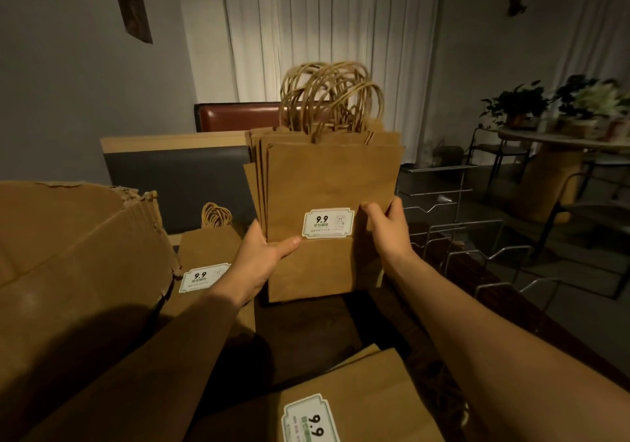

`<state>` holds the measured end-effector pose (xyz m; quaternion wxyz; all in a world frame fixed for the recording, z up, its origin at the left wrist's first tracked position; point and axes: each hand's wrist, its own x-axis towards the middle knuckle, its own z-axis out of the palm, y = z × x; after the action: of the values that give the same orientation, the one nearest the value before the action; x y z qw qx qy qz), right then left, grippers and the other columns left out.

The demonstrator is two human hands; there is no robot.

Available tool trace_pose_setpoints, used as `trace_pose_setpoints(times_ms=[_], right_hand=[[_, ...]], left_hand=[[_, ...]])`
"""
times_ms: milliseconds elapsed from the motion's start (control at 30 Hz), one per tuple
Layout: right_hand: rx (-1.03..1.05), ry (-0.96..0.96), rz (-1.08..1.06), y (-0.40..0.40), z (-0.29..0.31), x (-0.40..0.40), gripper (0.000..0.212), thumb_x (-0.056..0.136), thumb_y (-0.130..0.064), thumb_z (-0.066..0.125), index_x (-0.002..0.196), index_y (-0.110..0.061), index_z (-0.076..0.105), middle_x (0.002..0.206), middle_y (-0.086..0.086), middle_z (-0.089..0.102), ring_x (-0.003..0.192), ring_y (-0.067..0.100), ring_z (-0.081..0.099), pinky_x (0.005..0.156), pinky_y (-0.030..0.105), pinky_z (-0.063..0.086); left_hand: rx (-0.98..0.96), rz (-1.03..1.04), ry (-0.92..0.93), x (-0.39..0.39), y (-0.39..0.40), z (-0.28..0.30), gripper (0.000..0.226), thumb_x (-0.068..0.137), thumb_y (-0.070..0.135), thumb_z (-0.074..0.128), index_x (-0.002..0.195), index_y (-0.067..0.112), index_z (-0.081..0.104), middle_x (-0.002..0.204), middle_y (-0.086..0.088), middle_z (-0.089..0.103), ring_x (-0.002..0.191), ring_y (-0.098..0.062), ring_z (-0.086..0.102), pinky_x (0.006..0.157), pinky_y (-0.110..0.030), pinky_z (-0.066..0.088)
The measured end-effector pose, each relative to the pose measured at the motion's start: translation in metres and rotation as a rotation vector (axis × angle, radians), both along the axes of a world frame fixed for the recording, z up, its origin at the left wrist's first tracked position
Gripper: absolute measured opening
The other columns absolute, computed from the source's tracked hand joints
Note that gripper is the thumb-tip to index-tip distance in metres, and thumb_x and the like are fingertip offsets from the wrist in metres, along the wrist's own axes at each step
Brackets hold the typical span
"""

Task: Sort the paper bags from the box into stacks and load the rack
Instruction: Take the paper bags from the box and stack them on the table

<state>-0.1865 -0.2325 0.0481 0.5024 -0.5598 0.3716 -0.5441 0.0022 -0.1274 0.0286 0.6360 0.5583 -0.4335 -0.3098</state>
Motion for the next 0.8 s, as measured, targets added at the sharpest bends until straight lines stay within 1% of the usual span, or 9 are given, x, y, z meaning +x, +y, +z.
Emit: trace_pose_setpoints(times_ms=[67,167,233,333,467,567,633,700,800], right_hand=[[0.030,0.037,0.045,0.000,-0.012,-0.005,0.033,0.093,-0.029,0.060,0.122,-0.017,0.051,0.104,-0.002,0.064,0.098,0.016,0.061,0.075,0.028,0.048],[0.076,-0.075,0.098,0.000,-0.018,-0.011,0.042,0.096,-0.040,0.057,0.133,-0.021,0.051,0.118,-0.003,0.064,0.108,0.014,0.062,0.087,0.030,0.050],[0.072,-0.114,0.126,0.002,-0.020,-0.012,0.041,0.098,-0.042,0.054,0.133,-0.021,0.052,0.119,-0.004,0.066,0.107,0.011,0.064,0.082,0.024,0.050],[0.089,-0.060,0.144,0.010,-0.027,-0.008,0.039,0.101,-0.035,0.051,0.137,-0.025,0.043,0.117,-0.009,0.064,0.104,0.005,0.062,0.077,0.017,0.045],[-0.016,0.265,0.024,0.000,-0.016,-0.001,0.046,0.100,-0.028,0.043,0.145,-0.025,0.031,0.127,-0.001,0.055,0.117,0.020,0.053,0.096,0.033,0.040],[-0.025,0.519,-0.067,-0.028,0.003,0.010,0.043,0.098,-0.028,0.041,0.137,-0.013,0.038,0.136,0.013,0.052,0.119,0.032,0.053,0.102,0.043,0.044],[0.048,0.696,-0.071,-0.040,-0.003,0.015,0.043,0.097,-0.025,0.044,0.135,-0.007,0.041,0.139,0.020,0.047,0.121,0.036,0.051,0.099,0.039,0.044],[0.128,0.877,0.018,-0.038,-0.024,0.016,0.049,0.094,-0.025,0.053,0.138,-0.007,0.040,0.142,0.019,0.044,0.125,0.037,0.048,0.097,0.035,0.042],[0.172,1.137,0.231,-0.019,-0.054,0.016,0.050,0.093,-0.024,0.057,0.139,-0.012,0.042,0.141,0.013,0.047,0.135,0.036,0.042,0.114,0.046,0.034]], left_hand=[[0.017,0.015,0.005,-0.001,-0.001,-0.009,0.060,0.074,0.006,0.082,0.120,0.029,0.050,0.116,0.000,0.069,0.107,-0.016,0.067,0.097,-0.043,0.052],[-0.068,0.073,0.110,-0.005,-0.002,-0.013,0.061,0.072,0.008,0.085,0.114,0.035,0.049,0.112,0.002,0.070,0.099,-0.014,0.070,0.088,-0.037,0.056],[-0.088,0.076,0.140,-0.012,-0.002,-0.017,0.058,0.074,0.011,0.084,0.113,0.036,0.050,0.111,0.004,0.070,0.099,-0.013,0.070,0.087,-0.035,0.056],[-0.044,0.087,0.091,-0.017,-0.002,-0.030,0.053,0.076,0.021,0.083,0.117,0.036,0.052,0.115,0.007,0.070,0.105,-0.011,0.067,0.097,-0.040,0.053],[-0.033,0.160,0.025,-0.014,-0.010,-0.022,0.045,0.079,0.021,0.081,0.112,0.035,0.054,0.113,0.007,0.070,0.106,-0.013,0.066,0.098,-0.044,0.052],[0.012,0.200,0.018,-0.012,-0.025,-0.010,0.052,0.078,0.021,0.082,0.116,0.029,0.048,0.115,0.005,0.065,0.108,-0.017,0.063,0.098,-0.046,0.052],[0.121,0.294,-0.058,-0.006,-0.032,-0.013,0.069,0.074,0.022,0.084,0.128,0.026,0.041,0.120,0.002,0.062,0.111,-0.022,0.060,0.099,-0.047,0.050],[0.303,0.327,-0.185,0.000,-0.033,-0.024,0.086,0.067,0.023,0.084,0.138,0.025,0.035,0.128,-0.004,0.058,0.114,-0.026,0.058,0.098,-0.048,0.051],[0.574,0.193,-0.437,-0.006,-0.028,-0.045,0.084,0.071,0.019,0.080,0.145,0.022,0.039,0.143,-0.010,0.043,0.125,-0.030,0.050,0.105,-0.043,0.046]])
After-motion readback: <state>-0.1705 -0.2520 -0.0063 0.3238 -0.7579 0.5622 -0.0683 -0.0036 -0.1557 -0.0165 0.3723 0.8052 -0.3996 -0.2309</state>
